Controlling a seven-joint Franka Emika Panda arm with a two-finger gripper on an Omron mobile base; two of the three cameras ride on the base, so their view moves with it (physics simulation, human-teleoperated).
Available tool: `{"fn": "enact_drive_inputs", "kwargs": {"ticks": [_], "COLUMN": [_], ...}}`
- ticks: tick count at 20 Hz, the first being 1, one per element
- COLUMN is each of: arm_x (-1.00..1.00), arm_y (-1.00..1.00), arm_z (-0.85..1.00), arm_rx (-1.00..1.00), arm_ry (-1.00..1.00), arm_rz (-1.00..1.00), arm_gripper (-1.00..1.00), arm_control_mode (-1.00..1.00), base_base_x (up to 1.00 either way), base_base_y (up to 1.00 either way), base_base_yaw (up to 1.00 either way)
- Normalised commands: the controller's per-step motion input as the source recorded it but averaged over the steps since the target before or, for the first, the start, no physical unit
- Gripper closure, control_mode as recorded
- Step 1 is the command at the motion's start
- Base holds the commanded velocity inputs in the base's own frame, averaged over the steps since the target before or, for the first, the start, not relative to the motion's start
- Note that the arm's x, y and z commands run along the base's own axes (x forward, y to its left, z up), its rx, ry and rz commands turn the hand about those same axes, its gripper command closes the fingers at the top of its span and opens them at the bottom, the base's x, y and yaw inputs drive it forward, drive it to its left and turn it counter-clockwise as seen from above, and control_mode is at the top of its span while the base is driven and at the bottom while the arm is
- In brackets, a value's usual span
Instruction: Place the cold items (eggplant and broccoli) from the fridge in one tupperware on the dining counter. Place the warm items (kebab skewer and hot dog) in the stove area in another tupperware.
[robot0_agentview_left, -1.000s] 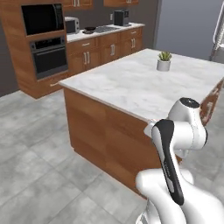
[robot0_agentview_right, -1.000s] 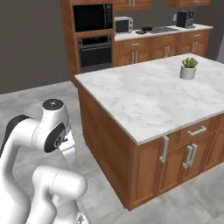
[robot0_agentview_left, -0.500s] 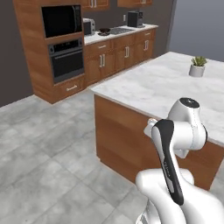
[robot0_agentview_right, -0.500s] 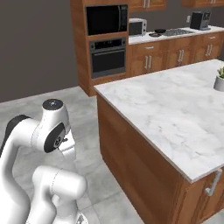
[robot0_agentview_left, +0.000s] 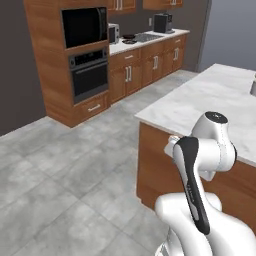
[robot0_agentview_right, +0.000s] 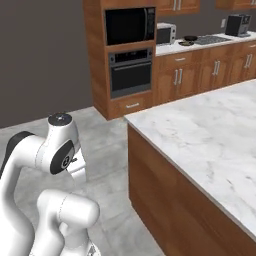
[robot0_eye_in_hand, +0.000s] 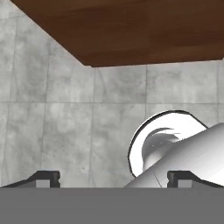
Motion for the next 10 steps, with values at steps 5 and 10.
{"fn": "enact_drive_inputs", "kwargs": {"ticks": [5,10], "arm_x": [0.0,0.0], "arm_y": [0.0,0.0], "arm_z": [0.0,0.0], "arm_rx": [0.0,0.0], "arm_ry": [0.0,0.0], "arm_rz": [0.0,0.0], "arm_gripper": [-1.0,-1.0], "arm_control_mode": [1.0,1.0], "base_base_x": [1.0,1.0], "base_base_y": [1.0,1.0], "base_base_yaw": [-0.21,-0.23]}}
